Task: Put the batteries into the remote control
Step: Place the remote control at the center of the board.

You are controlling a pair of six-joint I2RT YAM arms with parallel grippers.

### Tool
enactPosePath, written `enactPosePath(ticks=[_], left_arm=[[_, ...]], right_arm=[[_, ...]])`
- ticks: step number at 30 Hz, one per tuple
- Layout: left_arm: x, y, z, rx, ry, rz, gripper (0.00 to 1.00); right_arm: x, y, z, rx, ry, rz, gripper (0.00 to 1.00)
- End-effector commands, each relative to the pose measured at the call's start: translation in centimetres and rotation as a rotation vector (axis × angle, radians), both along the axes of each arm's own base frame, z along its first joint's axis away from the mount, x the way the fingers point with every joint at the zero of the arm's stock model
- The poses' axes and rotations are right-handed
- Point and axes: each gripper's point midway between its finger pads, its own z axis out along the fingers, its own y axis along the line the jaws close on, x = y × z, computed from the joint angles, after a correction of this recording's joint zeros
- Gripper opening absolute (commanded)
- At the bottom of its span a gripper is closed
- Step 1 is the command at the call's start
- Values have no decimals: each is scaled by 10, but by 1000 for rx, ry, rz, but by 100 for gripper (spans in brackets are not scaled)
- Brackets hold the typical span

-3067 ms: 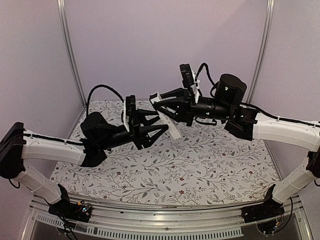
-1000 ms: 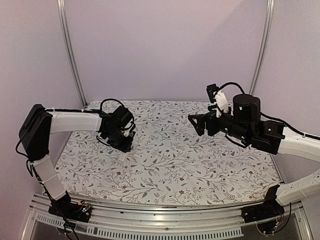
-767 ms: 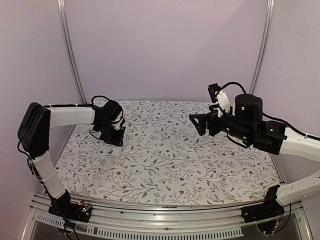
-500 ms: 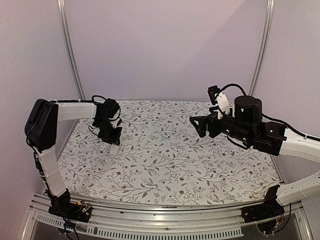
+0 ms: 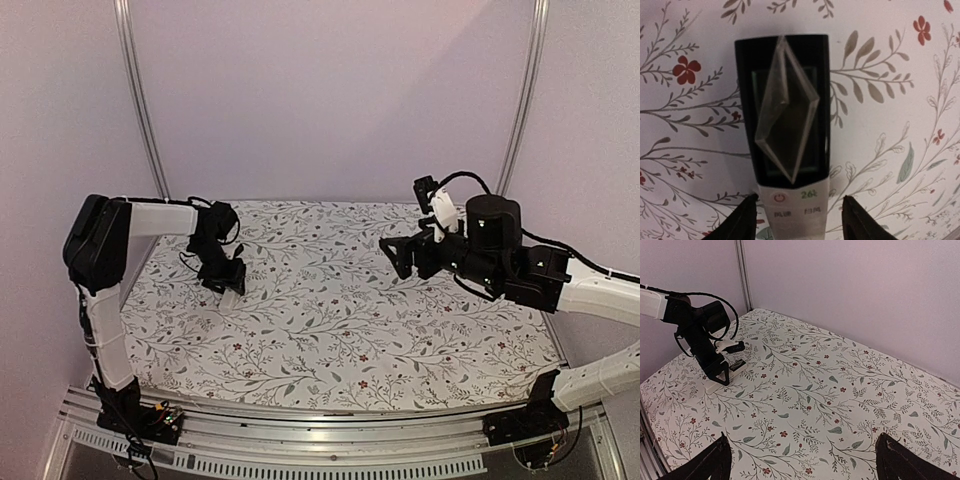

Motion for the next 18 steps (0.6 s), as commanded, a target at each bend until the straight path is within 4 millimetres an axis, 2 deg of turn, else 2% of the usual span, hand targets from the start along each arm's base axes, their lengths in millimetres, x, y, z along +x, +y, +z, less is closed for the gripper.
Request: enactPosePath(ticks=[1,4,6,8,9,12,14,16,18], left_arm=[[4,-4,9,-42,-26,-5,61],[14,-9,36,-84,-112,-6,68],[22,-11,62,-107,-196,-2,78],[32,-11,95,-131,-318,5,98],[38,-11,114,-147,-400,6,99],[45,1,175,-178,-682,46,100],[43,18,208,-178,-860,109,100],[34,37,228,-165,-991,177,100],[21,56,229,-141,-1064,251,100]], right_arm=[[5,-3,-14,-50,26,-29,99],[6,-2,-15,-55,28,-30,99],[8,-4,-15,-60,25,-40,99],[15,-12,-19,-65,39,-66,99],[21,-20,-23,-61,61,-84,99],[49,-61,-41,32,190,-175,99],[67,-101,-53,93,231,-270,99],[77,-139,-62,149,247,-343,99],[81,-175,-73,249,302,-388,99]])
